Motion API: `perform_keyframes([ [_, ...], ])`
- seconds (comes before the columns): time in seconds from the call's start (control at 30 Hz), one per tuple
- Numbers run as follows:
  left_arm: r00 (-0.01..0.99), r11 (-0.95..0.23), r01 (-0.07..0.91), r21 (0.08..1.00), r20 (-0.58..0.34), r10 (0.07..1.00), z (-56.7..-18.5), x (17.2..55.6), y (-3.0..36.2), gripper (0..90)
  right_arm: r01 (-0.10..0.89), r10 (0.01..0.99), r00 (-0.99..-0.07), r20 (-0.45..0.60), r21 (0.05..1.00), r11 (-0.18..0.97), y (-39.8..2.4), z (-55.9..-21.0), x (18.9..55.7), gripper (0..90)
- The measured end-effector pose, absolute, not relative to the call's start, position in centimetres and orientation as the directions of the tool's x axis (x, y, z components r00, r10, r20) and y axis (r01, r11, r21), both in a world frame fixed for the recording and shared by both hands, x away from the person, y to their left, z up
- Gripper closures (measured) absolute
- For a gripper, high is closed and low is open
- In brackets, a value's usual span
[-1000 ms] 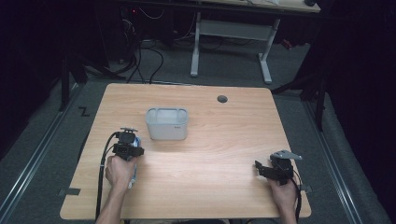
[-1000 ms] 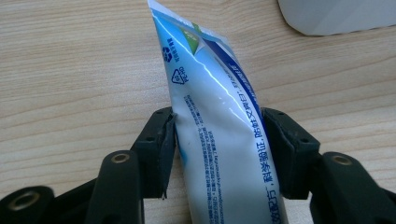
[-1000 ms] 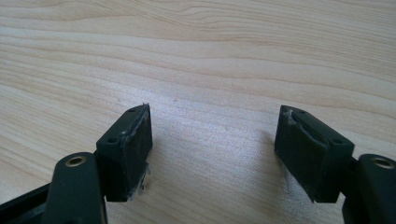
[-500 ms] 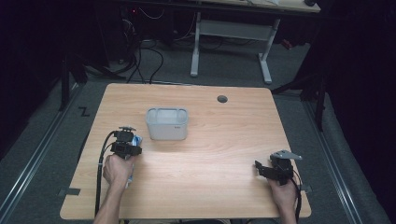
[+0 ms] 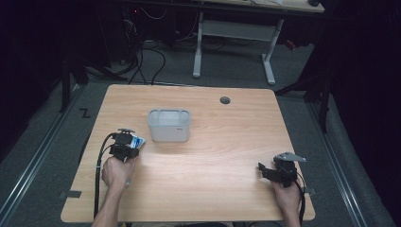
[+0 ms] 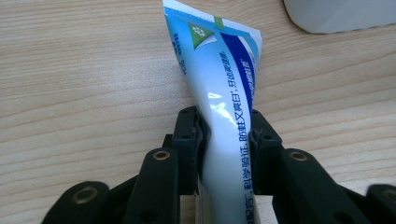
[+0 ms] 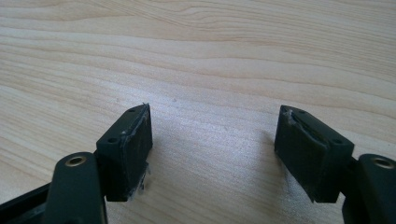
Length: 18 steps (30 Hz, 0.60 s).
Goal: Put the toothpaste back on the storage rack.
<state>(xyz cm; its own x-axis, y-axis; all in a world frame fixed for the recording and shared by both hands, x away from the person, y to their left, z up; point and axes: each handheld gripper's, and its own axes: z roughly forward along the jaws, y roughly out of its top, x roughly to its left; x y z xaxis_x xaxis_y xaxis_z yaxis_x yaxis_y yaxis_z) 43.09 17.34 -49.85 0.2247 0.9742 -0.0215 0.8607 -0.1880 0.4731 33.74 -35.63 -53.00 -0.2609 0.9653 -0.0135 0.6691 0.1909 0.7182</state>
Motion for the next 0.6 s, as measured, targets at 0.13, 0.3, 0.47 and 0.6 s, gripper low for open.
perform_keyframes([
  [0.13, 0.234, -0.195, 0.863, 0.465, -0.028, 0.972, -49.7, 43.1, 17.4, 71.9, 0.669, 0.965, -0.262, -0.015, 0.718, 0.193, -35.6, -53.0, 33.7, 27.7],
  [0.3, 0.243, -0.204, 0.861, 0.466, -0.025, 0.970, -49.5, 42.9, 17.3, 72.4, 0.667, 0.965, -0.263, -0.015, 0.719, 0.193, -35.7, -53.0, 33.8, 27.8],
  [0.47, 0.264, -0.217, 0.847, 0.485, -0.030, 0.964, -48.9, 42.6, 17.2, 72.6, 0.668, 0.965, -0.262, -0.015, 0.719, 0.192, -35.7, -53.0, 33.7, 27.9],
  [0.6, 0.280, -0.225, 0.833, 0.506, -0.035, 0.959, -47.9, 42.0, 17.3, 72.8, 0.668, 0.965, -0.260, -0.015, 0.719, 0.191, -35.7, -53.0, 33.7, 27.9],
])
